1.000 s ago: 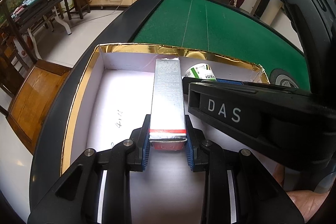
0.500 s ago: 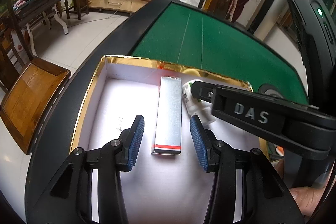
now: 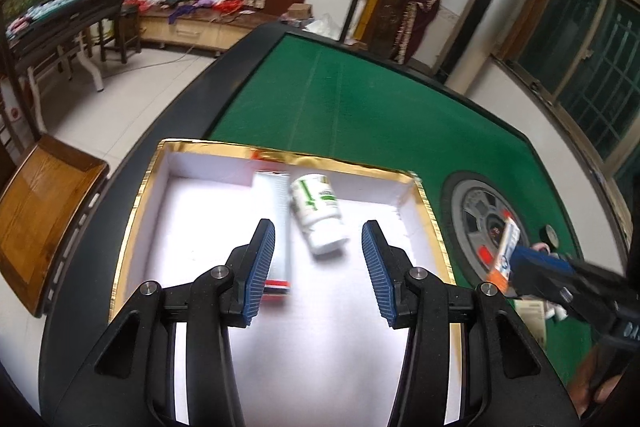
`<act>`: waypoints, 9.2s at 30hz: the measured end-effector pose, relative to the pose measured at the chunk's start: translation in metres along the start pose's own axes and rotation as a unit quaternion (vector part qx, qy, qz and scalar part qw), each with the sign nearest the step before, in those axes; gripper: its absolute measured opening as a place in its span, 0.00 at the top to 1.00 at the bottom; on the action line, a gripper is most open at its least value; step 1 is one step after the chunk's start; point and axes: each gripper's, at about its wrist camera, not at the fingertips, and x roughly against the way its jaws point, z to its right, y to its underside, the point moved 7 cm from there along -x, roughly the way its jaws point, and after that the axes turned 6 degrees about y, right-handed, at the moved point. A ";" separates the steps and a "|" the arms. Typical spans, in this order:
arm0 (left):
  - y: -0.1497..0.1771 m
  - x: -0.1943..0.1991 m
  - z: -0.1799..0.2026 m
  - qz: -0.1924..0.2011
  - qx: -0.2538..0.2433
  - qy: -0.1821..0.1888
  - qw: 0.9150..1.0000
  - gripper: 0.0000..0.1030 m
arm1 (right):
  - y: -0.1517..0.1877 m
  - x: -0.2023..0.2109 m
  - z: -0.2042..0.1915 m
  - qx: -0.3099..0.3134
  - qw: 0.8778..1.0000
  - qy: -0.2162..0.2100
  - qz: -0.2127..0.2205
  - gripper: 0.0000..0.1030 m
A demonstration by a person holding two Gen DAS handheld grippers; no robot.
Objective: Organize objects
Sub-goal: 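Lower the silver box into the tray and open left gripper while right gripper releases the bottle there, then move right gripper to the green-and-white Huoxiang Zhengqi Shui box and grasp it, then lift the green-and-white box with right gripper while left gripper grasps the white-and-red Yulie Tiegao box, then carry the Yulie Tiegao box with left gripper while right gripper carries the green box over the tray, then lower the Yulie Tiegao box into the tray with left gripper while right gripper releases the green box there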
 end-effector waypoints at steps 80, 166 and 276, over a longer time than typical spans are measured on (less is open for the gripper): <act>0.050 -0.011 0.116 -0.060 -0.143 0.119 0.981 0.56 | 0.097 0.147 0.169 -0.082 0.982 0.098 0.141 0.31; 0.012 0.028 0.104 0.020 -0.124 0.096 0.987 0.68 | 0.069 0.076 0.059 -0.027 0.997 0.003 0.072 0.31; 0.012 -0.018 -0.065 -0.064 -0.012 -0.062 0.996 0.50 | 0.025 -0.100 -0.058 0.066 0.985 0.129 -0.090 0.25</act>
